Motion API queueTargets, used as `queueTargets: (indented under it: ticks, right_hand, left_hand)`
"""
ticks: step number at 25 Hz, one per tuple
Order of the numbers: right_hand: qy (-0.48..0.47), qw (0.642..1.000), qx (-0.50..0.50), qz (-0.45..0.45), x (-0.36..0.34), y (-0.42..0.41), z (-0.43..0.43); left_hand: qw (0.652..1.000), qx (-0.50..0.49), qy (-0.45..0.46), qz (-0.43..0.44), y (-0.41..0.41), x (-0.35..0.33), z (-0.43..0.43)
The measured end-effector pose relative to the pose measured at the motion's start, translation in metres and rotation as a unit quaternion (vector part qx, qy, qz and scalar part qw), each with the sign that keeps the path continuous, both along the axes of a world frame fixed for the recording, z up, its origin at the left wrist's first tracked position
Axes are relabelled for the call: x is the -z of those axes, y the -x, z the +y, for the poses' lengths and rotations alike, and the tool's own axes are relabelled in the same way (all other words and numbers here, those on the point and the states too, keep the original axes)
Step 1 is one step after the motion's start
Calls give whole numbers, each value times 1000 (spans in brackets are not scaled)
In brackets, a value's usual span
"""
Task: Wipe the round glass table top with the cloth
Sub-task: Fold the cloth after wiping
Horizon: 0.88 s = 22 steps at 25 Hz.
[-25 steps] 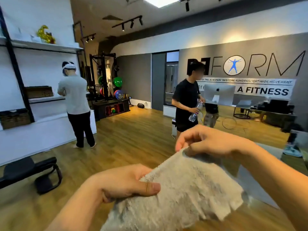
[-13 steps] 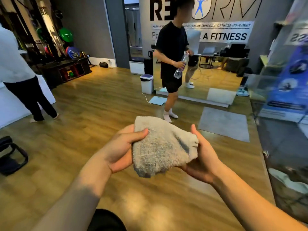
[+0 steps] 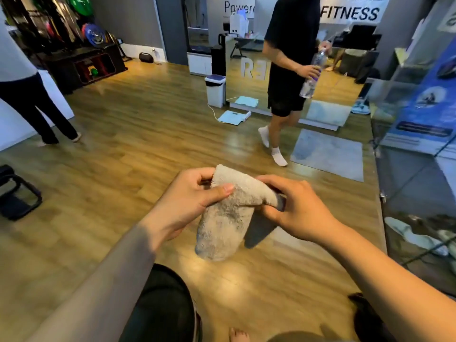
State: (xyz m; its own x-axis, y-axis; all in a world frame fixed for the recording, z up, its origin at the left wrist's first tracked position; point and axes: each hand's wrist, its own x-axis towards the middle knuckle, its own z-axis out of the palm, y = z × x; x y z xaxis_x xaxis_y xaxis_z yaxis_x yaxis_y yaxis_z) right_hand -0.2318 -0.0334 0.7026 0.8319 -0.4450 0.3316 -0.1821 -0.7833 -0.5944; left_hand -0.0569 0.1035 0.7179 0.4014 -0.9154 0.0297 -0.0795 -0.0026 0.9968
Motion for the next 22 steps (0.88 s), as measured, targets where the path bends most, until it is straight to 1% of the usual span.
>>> queueTargets:
  ticks: [1,2,3,5,6,7,8,9,10,11,13,15,16,18,20,22]
  right_hand:
    - [-50,999,-6,0,1,2,-2]
    - [-127,992,-19,-7,1,3,-3]
    - [-219,975,-32,-25,1,3,-4]
    - [-374,922,-26,-92,8,2,-11]
    - [-446,887,-13,-115,15,2,-15]
    - [-521,845,-5,-122,24,3,-15]
    - [-582,806,-2,-109,38,5,-13]
    - [-618,782,5,-76,57,9,-10]
    - [-625,779,20,-40,79,14,-7]
    - [-613,789,39,-19,102,19,-6]
    - [-560,825,75,-27,146,26,-10]
    - [-480,871,100,-18,193,31,-22]
    - [-457,883,110,6,217,32,-29]
    - [-459,881,99,67,279,37,-44]
    - [-458,874,67,147,349,46,-60]
    - [-369,894,64,248,420,54,-77]
  left_hand:
    - [999,-27,14,-30,-2,3,5]
    - [999,-34,25,-35,-4,7,10]
    - [999,-15,37,-10,-4,13,14]
    - [995,50,49,70,0,28,17]
    - [992,66,42,94,2,38,14]
    - [992,64,27,103,5,47,11]
    - [994,47,2,99,7,59,8]
    - [995,24,-29,94,8,73,6]
    - [994,1,-63,93,9,90,3]
    - [990,-17,-97,96,10,108,1]
    - [980,-51,-165,97,14,153,-5]
    - [974,-96,-188,87,17,205,-15]
    - [975,-90,-190,76,17,231,-22]
    - [975,-6,-218,47,19,297,-41]
    - [960,73,-270,-23,25,369,-61]
    - [940,111,-290,-140,33,439,-82]
